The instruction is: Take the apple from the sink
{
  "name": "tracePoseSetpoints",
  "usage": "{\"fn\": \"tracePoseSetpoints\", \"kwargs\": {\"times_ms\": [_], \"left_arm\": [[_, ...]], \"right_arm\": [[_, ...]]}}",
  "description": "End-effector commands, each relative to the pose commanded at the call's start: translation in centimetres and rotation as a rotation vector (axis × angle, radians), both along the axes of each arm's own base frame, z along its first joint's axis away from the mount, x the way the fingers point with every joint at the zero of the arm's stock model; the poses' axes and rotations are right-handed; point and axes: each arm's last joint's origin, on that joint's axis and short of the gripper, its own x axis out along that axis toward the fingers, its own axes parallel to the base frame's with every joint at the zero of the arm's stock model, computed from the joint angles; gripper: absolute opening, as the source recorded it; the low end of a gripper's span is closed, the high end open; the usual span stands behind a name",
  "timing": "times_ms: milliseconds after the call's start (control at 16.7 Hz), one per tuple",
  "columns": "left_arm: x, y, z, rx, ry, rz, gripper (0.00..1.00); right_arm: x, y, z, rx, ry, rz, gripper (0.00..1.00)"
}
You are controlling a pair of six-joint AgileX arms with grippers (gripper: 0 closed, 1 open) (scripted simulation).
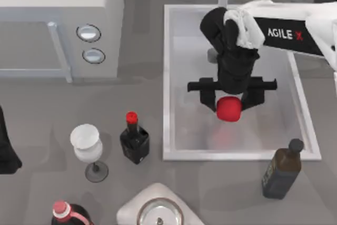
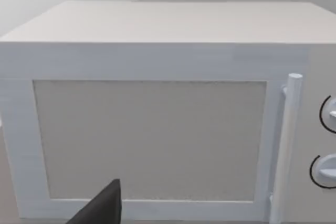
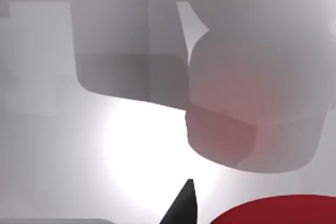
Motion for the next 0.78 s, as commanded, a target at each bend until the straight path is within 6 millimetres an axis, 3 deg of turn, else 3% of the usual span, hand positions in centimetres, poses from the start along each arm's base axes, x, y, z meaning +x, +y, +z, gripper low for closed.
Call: {"fn": "tracePoseSetpoints", "kwargs": {"times_ms": [240, 540, 660, 780], "left_arm": [[0.0, 0.0, 0.0, 0.0, 0.0, 0.0, 1.0], [0.0, 0.0, 0.0, 0.0, 0.0, 0.0, 1.0], [0.0, 0.0, 0.0, 0.0, 0.0, 0.0, 1.0], [0.0, 0.0, 0.0, 0.0, 0.0, 0.0, 1.0]], "right_arm": [[1.3, 0.7, 7.6, -0.005, 0.01, 0.0, 0.0], [-0.2, -0.1, 17.7, -0.006, 0.011, 0.0, 0.0], [-1.0, -0.6, 20.2, 0.0, 0.0, 0.0, 0.0], [-1.5, -0.9, 21.5, 0.004, -0.008, 0.0, 0.0]]}}
